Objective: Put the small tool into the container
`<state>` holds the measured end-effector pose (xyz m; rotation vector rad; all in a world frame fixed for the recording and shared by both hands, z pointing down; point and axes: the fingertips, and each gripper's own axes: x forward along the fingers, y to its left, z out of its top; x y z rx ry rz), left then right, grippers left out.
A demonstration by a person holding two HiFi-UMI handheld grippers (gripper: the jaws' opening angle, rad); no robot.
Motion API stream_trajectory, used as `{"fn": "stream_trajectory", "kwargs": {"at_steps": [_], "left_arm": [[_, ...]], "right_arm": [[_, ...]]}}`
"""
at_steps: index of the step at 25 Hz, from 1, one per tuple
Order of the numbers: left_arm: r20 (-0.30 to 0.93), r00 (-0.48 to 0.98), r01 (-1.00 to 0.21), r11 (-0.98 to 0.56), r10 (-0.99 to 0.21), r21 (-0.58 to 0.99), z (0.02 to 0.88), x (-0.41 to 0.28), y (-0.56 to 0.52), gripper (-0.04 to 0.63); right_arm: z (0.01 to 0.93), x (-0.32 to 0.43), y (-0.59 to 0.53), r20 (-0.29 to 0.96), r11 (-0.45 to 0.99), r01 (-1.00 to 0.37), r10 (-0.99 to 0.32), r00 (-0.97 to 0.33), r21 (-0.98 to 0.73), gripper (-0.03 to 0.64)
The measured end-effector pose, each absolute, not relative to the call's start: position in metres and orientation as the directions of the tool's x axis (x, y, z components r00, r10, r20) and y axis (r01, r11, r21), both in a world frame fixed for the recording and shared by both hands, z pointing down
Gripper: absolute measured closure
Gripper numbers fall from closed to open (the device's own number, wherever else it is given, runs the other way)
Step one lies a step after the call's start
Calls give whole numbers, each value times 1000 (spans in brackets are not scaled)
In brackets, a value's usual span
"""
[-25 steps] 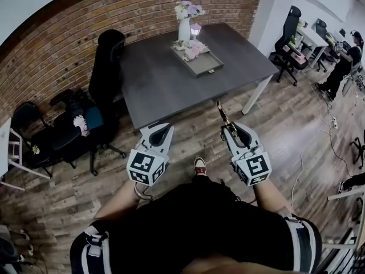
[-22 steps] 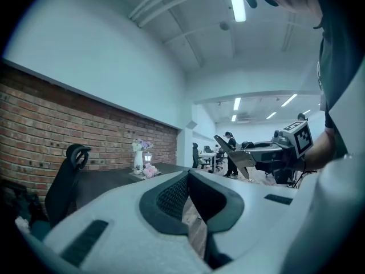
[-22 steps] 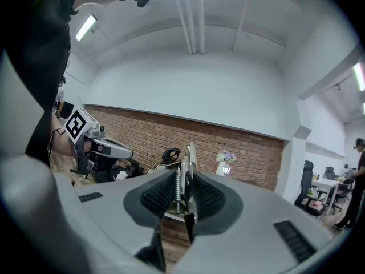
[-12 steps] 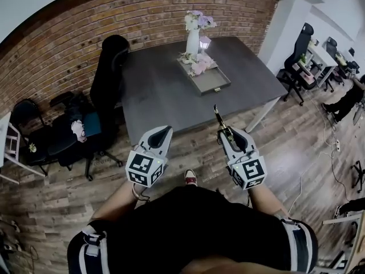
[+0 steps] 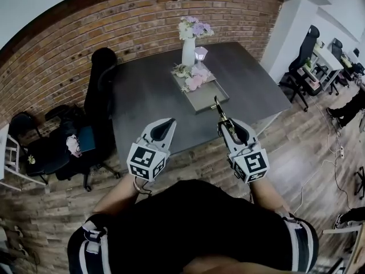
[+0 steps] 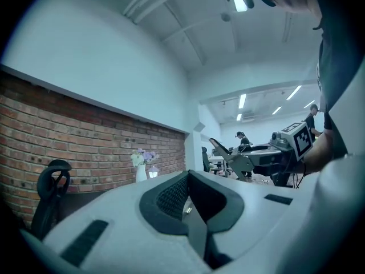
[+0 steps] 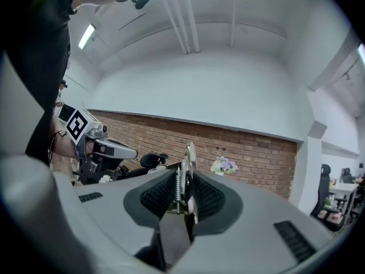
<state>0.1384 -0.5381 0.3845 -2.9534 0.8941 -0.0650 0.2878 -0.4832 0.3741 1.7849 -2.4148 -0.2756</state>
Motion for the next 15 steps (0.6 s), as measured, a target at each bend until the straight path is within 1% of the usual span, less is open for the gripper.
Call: {"fn": "stream_trajectory", "kwargs": {"at_steps": [5,7,11,15], "left_arm": [[-12,840,-541,-836,-543,-85,375,183,-584,586],[-7,841,-540,-838,-541,-81,381,195,-593,586],[48,819,-572,-820,-572,-27,400,195,-612,586],[109,806,-586,-811,-582,-1,416,199,-635,586]], "right_arm": [[367,322,-533,-21,296,-920,-950,-311,258,529],[374,331,-551,-2,308,-917,-948,-319,255,529],[395,335,-582,72,358,-900,-934,-351,251,529],[400,342,-621,74,359,-893,-933,-352,272,528]]}}
